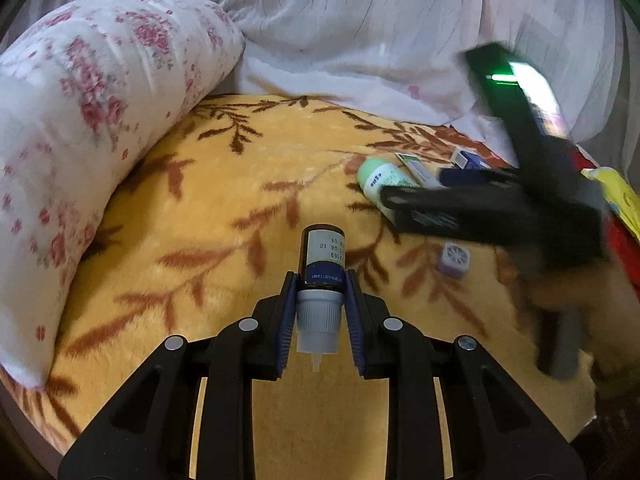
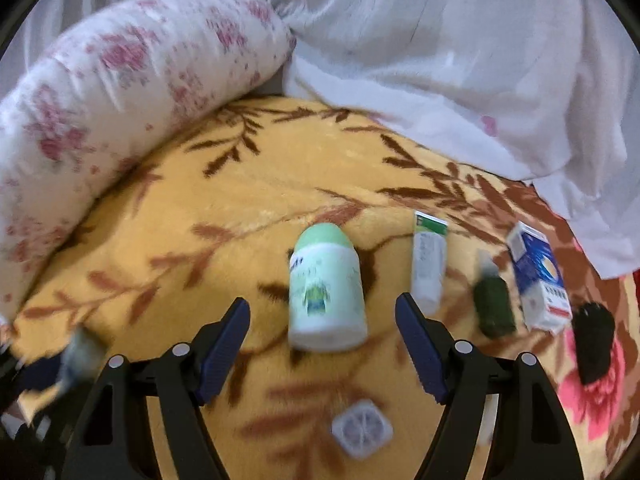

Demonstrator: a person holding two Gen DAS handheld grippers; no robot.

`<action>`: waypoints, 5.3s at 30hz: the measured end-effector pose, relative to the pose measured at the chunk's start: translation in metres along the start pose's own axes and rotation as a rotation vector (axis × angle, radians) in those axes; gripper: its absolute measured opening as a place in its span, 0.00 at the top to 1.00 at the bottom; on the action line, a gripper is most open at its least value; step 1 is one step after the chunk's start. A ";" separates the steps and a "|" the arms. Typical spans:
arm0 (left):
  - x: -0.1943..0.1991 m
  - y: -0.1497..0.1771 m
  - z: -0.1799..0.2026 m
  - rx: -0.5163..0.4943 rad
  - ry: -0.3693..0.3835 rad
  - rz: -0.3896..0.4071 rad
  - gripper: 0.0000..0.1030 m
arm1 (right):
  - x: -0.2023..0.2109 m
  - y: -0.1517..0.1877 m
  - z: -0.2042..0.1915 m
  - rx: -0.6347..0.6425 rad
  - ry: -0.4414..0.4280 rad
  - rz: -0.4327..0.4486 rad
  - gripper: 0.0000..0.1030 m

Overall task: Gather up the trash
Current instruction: 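Grasp the dark blue dropper bottle with the left tool while the right tool grasps the frog-label bottle, then carry both bottles over the orange bin and open both tools to drop them, then grasp the grey square strainer with the left tool while the right tool grasps the tan lipstick tube, then carry both items over the orange bin and open both tools to drop them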

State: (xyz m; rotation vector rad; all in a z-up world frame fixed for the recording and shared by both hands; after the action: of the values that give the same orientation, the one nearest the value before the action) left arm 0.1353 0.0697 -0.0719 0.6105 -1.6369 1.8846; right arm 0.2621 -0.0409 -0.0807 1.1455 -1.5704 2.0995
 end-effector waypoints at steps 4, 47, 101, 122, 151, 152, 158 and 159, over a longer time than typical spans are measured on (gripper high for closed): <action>0.004 0.006 -0.003 0.002 0.008 -0.003 0.77 | -0.032 -0.010 -0.002 0.013 0.034 -0.061 0.32; 0.137 0.213 0.085 -0.229 0.233 -0.306 0.35 | 0.195 0.348 -0.084 -0.084 -0.324 -0.330 0.43; -0.007 0.021 0.116 -0.184 0.097 -0.101 0.66 | 0.143 0.149 0.095 -0.252 0.022 0.036 0.33; 0.043 0.056 0.079 -0.123 0.138 -0.061 0.66 | -0.003 0.089 0.105 -0.320 0.106 -0.259 0.74; 0.100 0.200 0.085 -0.205 0.215 -0.331 0.66 | 0.212 0.273 -0.043 -0.123 -0.236 -0.123 0.83; 0.100 0.207 0.084 -0.210 0.216 -0.354 0.66 | 0.209 0.286 -0.048 -0.124 -0.248 -0.153 0.83; 0.104 0.225 0.081 -0.231 0.220 -0.415 0.66 | 0.193 0.328 -0.064 -0.144 -0.289 -0.261 0.80; 0.105 0.225 0.080 -0.232 0.216 -0.415 0.65 | 0.192 0.331 -0.066 -0.143 -0.293 -0.270 0.78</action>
State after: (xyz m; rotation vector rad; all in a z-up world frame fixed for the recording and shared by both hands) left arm -0.0961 -0.0182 -0.1543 0.5733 -1.4320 1.3883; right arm -0.0999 -0.1481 -0.1717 1.5687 -1.5509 1.6800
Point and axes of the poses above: each gripper's, at about its wrist camera, not at the fingertips, and x roughly against the way its jaws point, z to its right, y to its underside, the point moved 4 cm from there along -x, roughly the way its jaws point, and after that the axes turned 2 degrees about x, right-handed, at the moved point
